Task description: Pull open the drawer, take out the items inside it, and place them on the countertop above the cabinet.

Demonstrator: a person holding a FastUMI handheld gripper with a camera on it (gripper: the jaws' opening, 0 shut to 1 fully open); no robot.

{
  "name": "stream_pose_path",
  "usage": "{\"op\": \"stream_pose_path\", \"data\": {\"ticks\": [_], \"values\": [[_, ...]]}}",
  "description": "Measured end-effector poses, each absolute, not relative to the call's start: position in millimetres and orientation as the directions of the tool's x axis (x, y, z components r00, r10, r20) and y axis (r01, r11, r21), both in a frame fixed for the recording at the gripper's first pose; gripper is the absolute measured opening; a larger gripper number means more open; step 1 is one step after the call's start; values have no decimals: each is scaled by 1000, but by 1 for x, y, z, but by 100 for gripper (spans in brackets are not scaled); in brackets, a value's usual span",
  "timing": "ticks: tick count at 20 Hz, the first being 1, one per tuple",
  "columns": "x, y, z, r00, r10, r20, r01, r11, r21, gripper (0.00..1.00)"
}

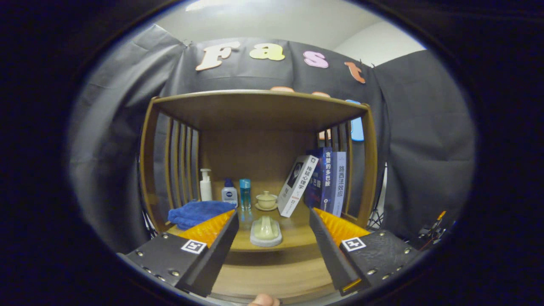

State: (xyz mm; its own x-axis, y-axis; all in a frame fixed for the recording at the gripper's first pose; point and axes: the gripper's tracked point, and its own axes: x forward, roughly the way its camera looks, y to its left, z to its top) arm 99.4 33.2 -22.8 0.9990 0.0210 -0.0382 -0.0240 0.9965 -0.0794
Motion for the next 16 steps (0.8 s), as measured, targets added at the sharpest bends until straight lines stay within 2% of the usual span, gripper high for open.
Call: {"op": "stream_pose_path", "data": {"ticks": [4, 11, 16], "values": [[60, 41, -44, 998, 60, -11, -60, 997, -50, 100], [1, 28, -134, 991, 31, -132, -28, 999, 26, 100], [5, 21, -176, 977, 4, -213, 8, 998, 55, 100]]}}
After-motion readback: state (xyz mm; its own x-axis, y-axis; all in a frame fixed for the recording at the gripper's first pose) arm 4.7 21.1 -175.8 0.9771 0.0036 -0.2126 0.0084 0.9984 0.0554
